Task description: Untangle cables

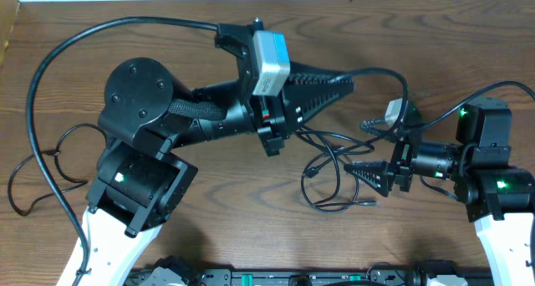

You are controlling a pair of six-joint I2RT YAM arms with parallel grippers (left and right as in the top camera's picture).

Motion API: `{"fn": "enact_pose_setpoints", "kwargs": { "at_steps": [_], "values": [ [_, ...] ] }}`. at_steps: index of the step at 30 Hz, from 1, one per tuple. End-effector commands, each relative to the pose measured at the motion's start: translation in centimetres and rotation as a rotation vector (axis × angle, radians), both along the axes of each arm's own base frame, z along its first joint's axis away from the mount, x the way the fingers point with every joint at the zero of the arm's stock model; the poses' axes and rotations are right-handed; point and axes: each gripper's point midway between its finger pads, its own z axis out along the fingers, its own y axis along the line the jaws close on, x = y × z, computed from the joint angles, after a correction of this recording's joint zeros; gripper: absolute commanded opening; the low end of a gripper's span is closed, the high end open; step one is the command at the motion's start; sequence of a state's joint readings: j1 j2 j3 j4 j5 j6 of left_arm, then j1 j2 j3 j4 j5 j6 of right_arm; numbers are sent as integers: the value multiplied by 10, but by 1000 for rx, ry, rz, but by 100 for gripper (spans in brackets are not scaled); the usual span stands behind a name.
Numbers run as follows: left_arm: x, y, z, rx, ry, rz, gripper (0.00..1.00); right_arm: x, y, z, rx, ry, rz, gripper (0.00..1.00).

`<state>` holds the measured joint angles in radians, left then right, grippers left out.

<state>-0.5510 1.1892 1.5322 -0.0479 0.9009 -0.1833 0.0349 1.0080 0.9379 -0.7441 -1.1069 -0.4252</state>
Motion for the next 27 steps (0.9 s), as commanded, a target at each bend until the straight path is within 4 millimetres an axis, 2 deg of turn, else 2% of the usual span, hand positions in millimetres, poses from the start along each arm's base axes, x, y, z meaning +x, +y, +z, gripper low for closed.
{"fn": "enact_pose_setpoints", "kwargs": {
  "at_steps": [1,3,5,13,22,27],
  "values": [
    [8,9,16,-47,-27,92,8,-8,5,10,38,-4,48,92],
    [13,11,22,-68,-43,123,7,-10,5,8,38,14,48,92],
    [17,14,28,-94,-43,153,7,-11,5,7,38,24,47,87],
    [24,21,43,-156,-65,216,7,-18,23,5,61,42,141,89],
    [28,21,45,-169,-54,227,7,-22,71,-7,68,27,329,86],
    [38,27,50,-204,-29,287,7,-25,100,-15,75,-18,432,73]
  ]
}}
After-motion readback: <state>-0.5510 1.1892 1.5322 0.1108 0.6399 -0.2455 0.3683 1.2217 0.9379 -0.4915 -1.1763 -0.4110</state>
